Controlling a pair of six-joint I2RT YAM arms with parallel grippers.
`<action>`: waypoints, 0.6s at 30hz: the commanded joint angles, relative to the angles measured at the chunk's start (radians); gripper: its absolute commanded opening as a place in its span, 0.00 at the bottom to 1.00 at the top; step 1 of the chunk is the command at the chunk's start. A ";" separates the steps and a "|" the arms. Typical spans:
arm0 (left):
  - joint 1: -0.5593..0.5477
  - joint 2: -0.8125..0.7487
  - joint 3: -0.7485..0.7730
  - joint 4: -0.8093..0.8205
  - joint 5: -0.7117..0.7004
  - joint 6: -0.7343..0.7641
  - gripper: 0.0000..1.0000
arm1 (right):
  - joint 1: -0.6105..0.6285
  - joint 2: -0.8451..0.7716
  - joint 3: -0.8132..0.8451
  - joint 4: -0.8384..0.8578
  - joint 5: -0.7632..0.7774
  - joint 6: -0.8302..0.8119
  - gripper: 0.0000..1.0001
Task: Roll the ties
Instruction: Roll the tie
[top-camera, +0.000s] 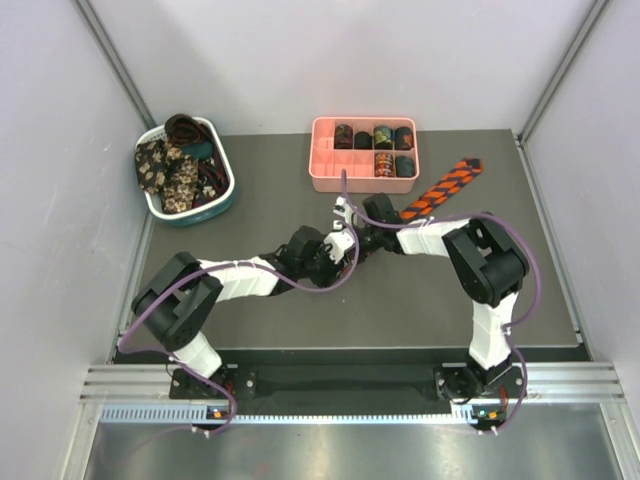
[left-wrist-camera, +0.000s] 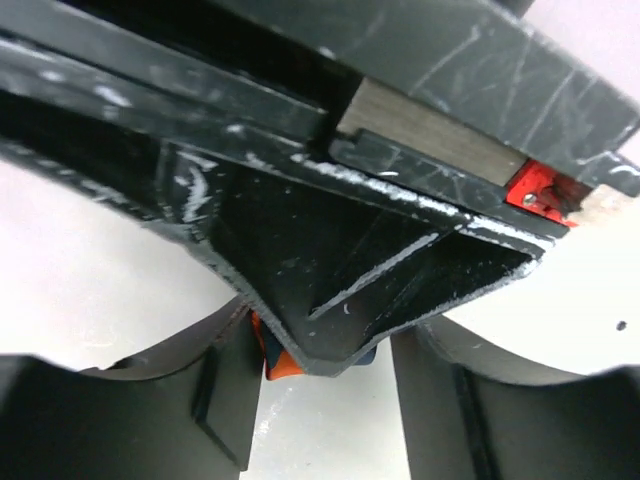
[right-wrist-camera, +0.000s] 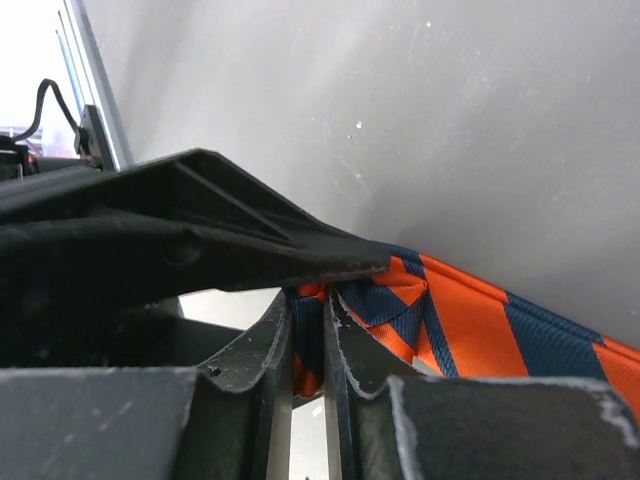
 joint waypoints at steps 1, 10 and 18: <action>-0.003 0.007 0.028 0.035 -0.025 0.035 0.54 | -0.006 0.010 0.050 0.010 -0.033 0.000 0.02; -0.006 -0.001 0.033 -0.039 -0.052 0.037 0.33 | -0.012 0.019 0.071 -0.021 -0.010 -0.010 0.09; -0.008 0.016 0.080 -0.115 -0.058 0.003 0.30 | -0.036 0.028 0.059 -0.014 0.016 -0.017 0.31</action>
